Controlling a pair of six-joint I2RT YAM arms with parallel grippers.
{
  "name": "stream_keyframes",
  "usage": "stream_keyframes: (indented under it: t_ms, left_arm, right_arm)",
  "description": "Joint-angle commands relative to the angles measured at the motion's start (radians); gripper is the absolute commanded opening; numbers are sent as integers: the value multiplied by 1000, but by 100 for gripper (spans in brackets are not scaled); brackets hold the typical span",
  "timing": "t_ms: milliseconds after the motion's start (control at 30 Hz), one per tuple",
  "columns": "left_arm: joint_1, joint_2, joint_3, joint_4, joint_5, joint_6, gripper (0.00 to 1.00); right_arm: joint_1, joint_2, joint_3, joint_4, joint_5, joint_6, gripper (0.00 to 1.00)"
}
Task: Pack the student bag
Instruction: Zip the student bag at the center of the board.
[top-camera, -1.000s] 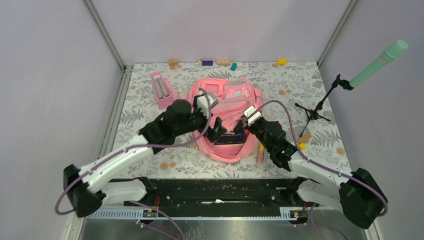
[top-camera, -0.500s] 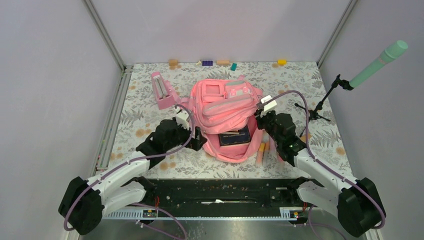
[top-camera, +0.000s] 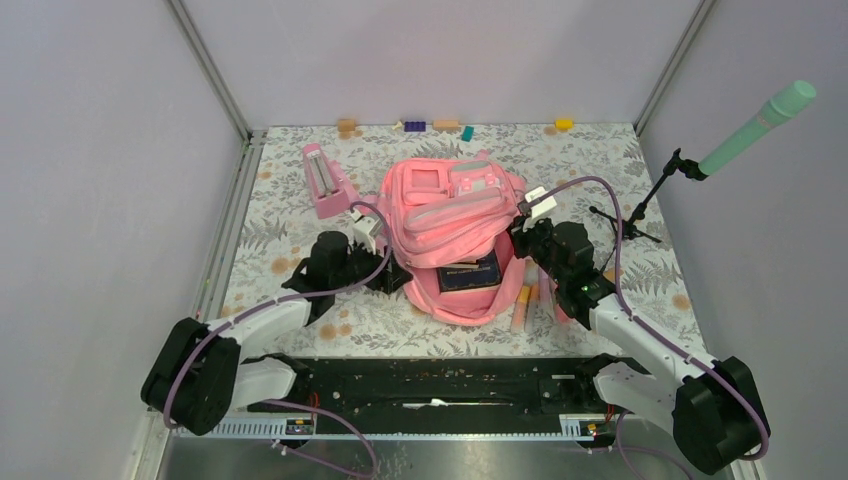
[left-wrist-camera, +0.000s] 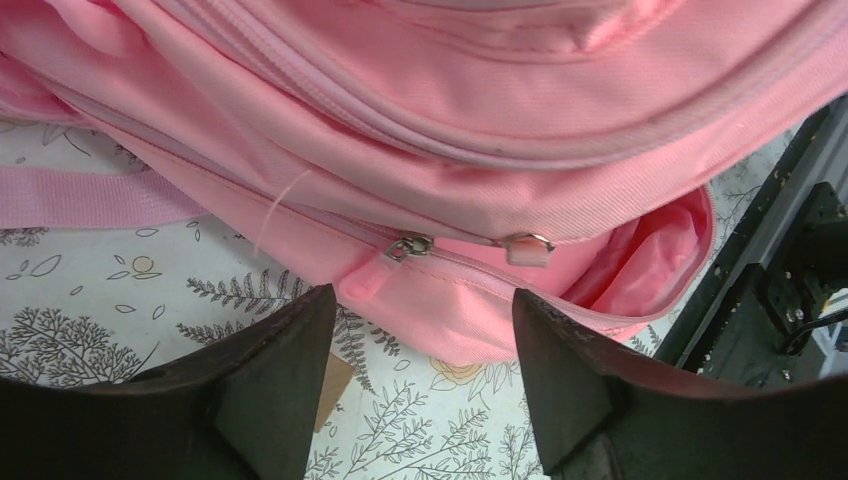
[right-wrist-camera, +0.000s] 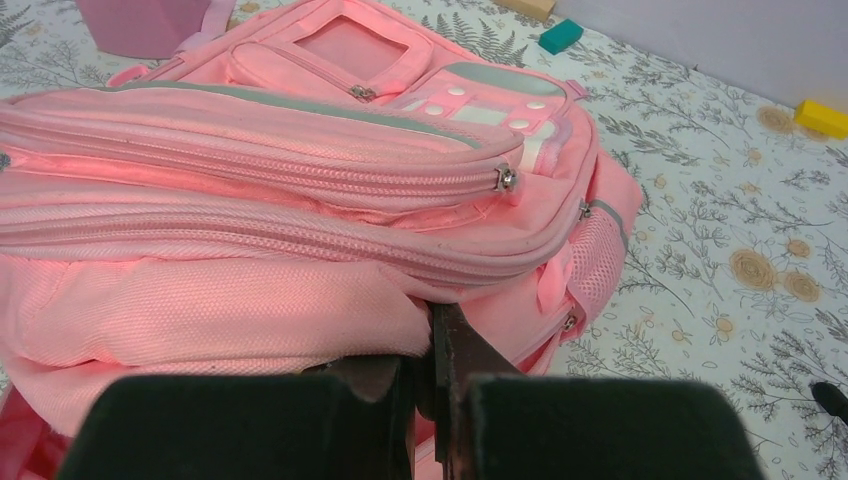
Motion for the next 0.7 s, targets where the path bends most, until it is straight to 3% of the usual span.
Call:
stream_keyframes:
  t_ms: [0,367,667]
  left_arm:
    - [32,69,2,154,130,-6,63]
    - [54,159,26,164,130,39,50]
    - [62,223,72,156,131,80,47]
  right_arm:
    - [-12,-9,56,35,-33,48,0]
    - [-17,4,63,34,-67,39,0]
    - [-20,17,67,33,-104,38,0]
